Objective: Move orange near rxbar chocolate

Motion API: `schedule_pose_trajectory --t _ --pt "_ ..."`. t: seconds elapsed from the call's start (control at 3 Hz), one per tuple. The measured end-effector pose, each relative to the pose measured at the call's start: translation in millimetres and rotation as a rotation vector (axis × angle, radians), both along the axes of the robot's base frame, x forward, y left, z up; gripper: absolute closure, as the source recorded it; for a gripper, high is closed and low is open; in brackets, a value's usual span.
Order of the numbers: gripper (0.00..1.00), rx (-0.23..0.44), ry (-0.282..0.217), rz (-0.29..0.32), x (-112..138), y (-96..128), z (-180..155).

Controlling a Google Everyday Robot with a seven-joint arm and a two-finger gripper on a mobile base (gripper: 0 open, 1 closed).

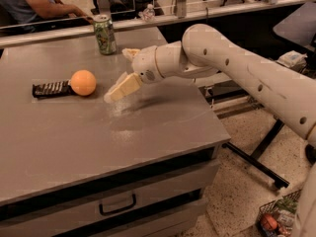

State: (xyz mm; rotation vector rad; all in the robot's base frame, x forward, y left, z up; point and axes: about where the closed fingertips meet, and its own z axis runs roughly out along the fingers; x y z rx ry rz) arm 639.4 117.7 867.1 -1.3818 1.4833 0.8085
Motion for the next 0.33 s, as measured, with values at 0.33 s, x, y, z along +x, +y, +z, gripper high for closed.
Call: schedule_pose_trajectory --t 0.33 --pt "0.0 0.0 0.0 0.0 0.0 0.1 0.0"
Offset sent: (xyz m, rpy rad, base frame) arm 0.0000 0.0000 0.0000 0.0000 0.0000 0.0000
